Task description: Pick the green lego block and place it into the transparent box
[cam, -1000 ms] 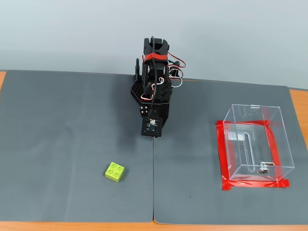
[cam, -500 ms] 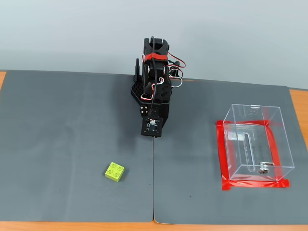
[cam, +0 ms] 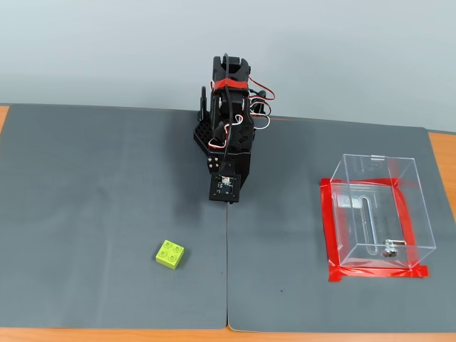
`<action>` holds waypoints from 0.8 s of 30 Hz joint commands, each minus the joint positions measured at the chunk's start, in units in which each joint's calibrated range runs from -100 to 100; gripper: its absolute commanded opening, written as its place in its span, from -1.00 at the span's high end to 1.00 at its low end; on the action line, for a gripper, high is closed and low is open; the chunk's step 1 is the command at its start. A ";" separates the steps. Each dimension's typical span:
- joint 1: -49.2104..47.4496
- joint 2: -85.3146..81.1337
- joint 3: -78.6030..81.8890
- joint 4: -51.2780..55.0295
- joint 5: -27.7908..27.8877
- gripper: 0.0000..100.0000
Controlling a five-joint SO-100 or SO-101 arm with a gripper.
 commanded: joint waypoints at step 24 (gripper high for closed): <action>-0.26 -0.09 -3.55 0.32 -0.01 0.96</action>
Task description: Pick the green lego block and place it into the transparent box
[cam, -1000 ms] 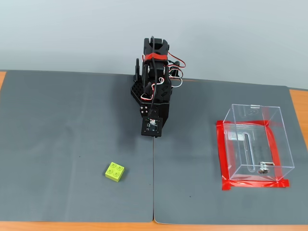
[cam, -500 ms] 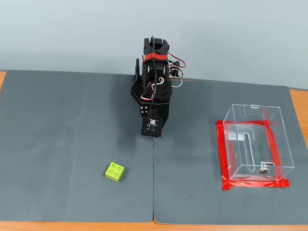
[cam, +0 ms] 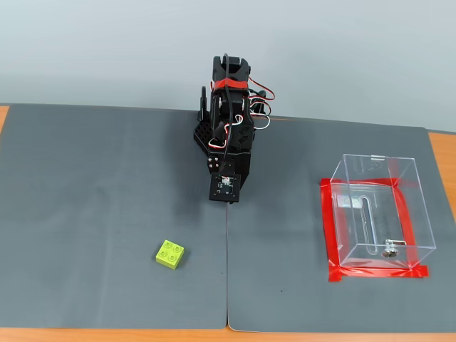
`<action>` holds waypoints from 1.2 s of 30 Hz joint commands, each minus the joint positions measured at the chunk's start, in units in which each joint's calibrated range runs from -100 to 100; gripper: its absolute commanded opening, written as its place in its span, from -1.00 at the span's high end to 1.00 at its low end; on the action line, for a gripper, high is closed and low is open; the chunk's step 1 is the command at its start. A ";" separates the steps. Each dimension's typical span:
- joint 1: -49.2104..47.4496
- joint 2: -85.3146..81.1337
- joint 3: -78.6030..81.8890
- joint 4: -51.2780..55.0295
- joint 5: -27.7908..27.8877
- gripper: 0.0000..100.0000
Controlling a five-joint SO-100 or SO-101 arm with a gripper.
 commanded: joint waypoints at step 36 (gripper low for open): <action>4.74 52.48 -51.59 -18.69 -6.01 0.96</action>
